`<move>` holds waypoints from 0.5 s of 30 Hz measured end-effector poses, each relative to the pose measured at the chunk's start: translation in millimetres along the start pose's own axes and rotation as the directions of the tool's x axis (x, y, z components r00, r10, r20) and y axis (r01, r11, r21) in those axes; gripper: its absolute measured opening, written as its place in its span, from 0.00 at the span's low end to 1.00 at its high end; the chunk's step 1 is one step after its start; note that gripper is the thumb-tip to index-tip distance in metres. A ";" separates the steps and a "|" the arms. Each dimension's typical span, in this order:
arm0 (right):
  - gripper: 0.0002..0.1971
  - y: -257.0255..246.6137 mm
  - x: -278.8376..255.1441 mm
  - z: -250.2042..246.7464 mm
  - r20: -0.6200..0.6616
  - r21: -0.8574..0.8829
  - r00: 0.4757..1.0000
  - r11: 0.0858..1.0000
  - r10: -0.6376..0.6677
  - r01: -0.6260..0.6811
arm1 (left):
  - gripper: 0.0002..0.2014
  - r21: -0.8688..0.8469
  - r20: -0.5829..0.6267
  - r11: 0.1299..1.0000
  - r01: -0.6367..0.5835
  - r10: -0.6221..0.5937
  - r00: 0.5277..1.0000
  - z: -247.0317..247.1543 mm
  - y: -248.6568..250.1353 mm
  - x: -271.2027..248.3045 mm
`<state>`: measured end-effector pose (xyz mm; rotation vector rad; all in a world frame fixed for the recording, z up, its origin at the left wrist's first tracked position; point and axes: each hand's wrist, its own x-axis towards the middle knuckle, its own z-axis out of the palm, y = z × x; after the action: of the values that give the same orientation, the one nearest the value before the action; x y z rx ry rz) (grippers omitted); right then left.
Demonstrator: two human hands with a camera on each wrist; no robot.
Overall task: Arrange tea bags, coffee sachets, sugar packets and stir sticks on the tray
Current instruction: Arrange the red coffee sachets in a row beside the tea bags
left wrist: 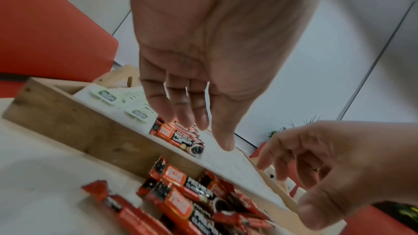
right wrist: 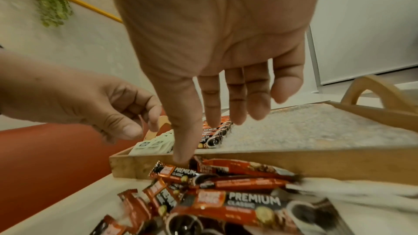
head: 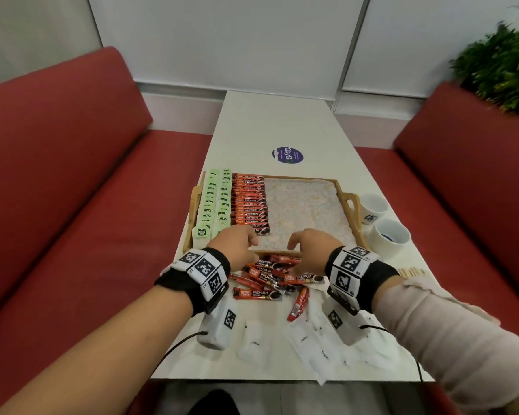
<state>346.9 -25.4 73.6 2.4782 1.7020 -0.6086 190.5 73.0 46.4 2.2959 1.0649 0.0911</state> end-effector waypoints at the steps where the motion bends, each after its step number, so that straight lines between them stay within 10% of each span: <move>1: 0.29 0.7 -1.9 2.0 -0.005 -0.021 1.000 1.000 0.004 -0.004 | 0.12 0.012 0.009 1.000 -0.009 0.008 1.000 2.4 2.8 -2.1; 15: 0.31 -3.9 -5.6 43.7 -0.086 -0.107 0.981 0.977 0.173 -0.182 | 0.32 0.162 0.094 0.987 -0.023 0.008 0.995 31.3 16.6 -8.2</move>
<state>329.4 -41.1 36.0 2.5642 1.4705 -0.3927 205.5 43.5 31.3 2.4284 1.0402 -0.1002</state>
